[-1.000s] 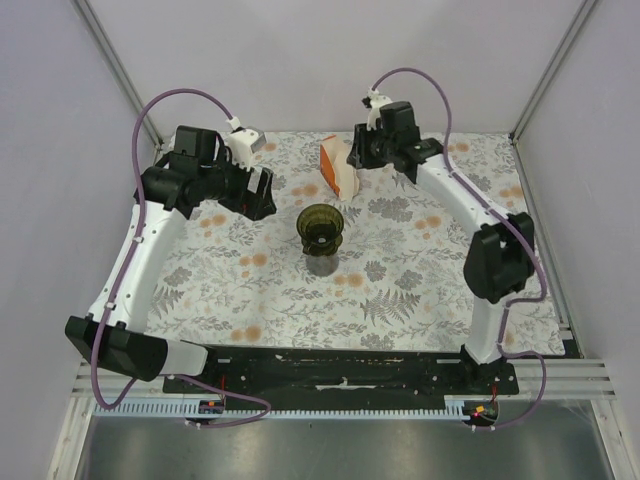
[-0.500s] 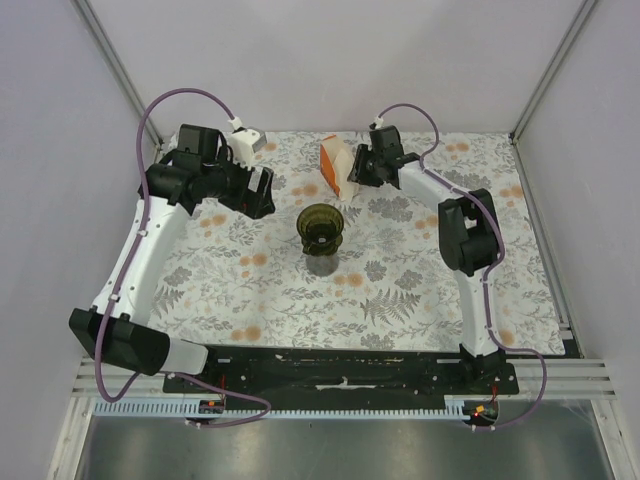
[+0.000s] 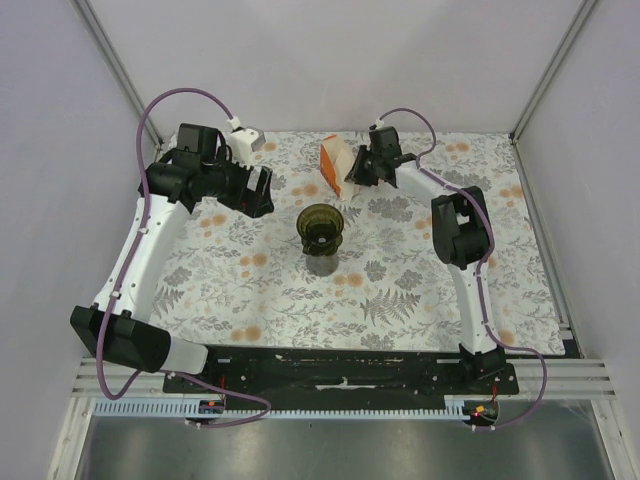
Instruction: Place the coffee filter in the dripper
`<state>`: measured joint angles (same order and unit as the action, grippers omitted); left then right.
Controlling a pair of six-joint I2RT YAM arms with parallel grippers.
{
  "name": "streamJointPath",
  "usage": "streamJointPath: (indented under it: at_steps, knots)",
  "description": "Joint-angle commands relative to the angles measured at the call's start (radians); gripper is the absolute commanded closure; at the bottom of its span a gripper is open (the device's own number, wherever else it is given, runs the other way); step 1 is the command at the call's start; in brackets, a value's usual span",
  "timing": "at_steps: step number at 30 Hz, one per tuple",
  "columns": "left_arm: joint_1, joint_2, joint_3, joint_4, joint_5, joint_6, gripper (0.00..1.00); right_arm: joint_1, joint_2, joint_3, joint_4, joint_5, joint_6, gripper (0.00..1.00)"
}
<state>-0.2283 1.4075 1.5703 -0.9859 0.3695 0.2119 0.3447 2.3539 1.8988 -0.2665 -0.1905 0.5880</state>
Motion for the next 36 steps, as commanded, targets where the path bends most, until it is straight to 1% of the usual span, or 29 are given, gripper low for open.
streamJointPath:
  at_steps: [1, 2, 4, 5, 8, 10, 13, 20, 23, 27, 29, 32, 34, 36]
  knots:
    - [0.007, 0.008, 0.037, 0.015, 0.029, 0.035, 0.04, -0.003, -0.015, 0.043, 0.033, -0.035, 0.004, 0.83]
    - [0.007, 0.007, 0.037, 0.015, 0.029, 0.037, 0.04, -0.001, -0.024, 0.039, 0.033, -0.033, -0.005, 0.87]
    - [0.01, 0.005, 0.037, 0.015, 0.029, 0.037, 0.04, -0.001, -0.045, 0.025, 0.035, -0.033, -0.026, 0.97]
    - [0.009, 0.005, 0.037, 0.015, 0.029, 0.037, 0.04, -0.001, -0.059, 0.014, 0.038, -0.033, -0.039, 1.0]
    - [0.01, 0.007, 0.039, 0.015, 0.029, 0.038, 0.04, 0.0, -0.114, -0.026, 0.056, -0.049, -0.086, 1.0]
    - [0.012, 0.004, 0.042, 0.015, 0.029, 0.037, 0.04, 0.0, -0.175, -0.088, 0.096, -0.061, -0.125, 1.0]
    - [0.014, 0.004, 0.045, 0.015, 0.032, 0.038, 0.03, 0.008, -0.296, -0.17, 0.134, -0.056, -0.203, 1.0]
    - [0.014, -0.015, 0.06, 0.013, 0.051, 0.055, 0.03, 0.01, -0.62, -0.352, 0.118, -0.05, -0.434, 1.0]
    - [0.014, -0.019, 0.088, -0.005, 0.094, 0.072, 0.03, 0.01, -0.749, -0.418, 0.093, -0.159, -0.557, 1.0]
    - [0.012, -0.033, 0.138, -0.03, 0.225, 0.092, 0.03, 0.019, -0.918, -0.497, 0.056, -0.328, -0.701, 1.0]
    - [0.009, -0.036, 0.168, -0.04, 0.288, 0.089, 0.03, 0.042, -1.013, -0.544, 0.041, -0.407, -0.787, 1.0]
    - [-0.005, -0.05, 0.2, -0.066, 0.38, 0.107, 0.03, 0.109, -1.135, -0.607, 0.032, -0.492, -0.942, 1.0]
    - [-0.041, -0.076, 0.2, -0.071, 0.398, 0.135, 0.03, 0.143, -1.191, -0.632, 0.029, -0.558, -0.979, 1.0]
    - [-0.147, -0.093, 0.203, -0.092, 0.353, 0.185, 0.03, 0.165, -1.219, -0.624, 0.018, -0.621, -0.97, 1.0]
